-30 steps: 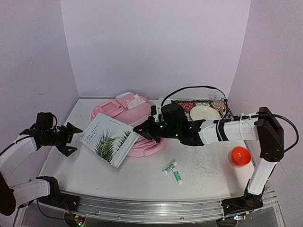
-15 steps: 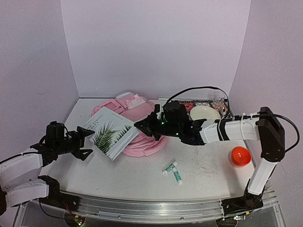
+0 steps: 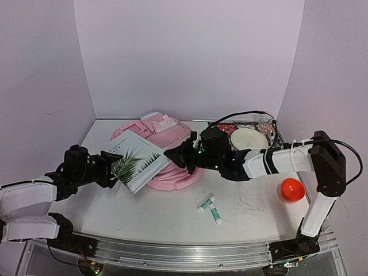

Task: Pack the student bag
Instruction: Pass from the right arm to the left

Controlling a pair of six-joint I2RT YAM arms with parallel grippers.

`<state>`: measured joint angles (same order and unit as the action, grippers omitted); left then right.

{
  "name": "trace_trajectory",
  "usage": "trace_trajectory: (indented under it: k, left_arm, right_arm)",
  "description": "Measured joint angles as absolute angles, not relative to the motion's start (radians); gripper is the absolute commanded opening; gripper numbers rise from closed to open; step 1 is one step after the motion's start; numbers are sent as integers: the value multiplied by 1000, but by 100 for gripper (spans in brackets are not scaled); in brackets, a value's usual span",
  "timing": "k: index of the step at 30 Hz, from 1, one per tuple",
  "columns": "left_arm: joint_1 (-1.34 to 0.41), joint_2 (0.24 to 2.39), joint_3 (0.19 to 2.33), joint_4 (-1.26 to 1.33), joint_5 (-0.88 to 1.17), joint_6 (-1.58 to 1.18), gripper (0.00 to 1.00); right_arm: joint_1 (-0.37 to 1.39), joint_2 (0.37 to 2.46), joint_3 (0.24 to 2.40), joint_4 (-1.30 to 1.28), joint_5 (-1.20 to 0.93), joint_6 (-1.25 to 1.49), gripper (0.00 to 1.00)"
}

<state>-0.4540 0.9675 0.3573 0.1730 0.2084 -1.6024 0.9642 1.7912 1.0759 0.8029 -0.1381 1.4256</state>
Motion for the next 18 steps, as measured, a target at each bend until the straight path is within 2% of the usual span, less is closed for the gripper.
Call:
trace_trajectory:
  k: [8, 12, 14, 18]
  left_arm:
    - [-485, 975, 358, 268, 149, -1625, 40]
    - [-486, 955, 358, 295, 129, -1629, 32]
    - [-488, 945, 358, 296, 124, -1631, 29]
    - [-492, 943, 358, 293, 118, -1631, 29]
  right_arm:
    - [944, 1797, 1050, 864, -133, 1511, 1]
    - [937, 1801, 1044, 875, -128, 1539, 24]
    - [937, 1801, 1040, 893, -126, 1546, 41]
    - [938, 1801, 1040, 910, -122, 1545, 68]
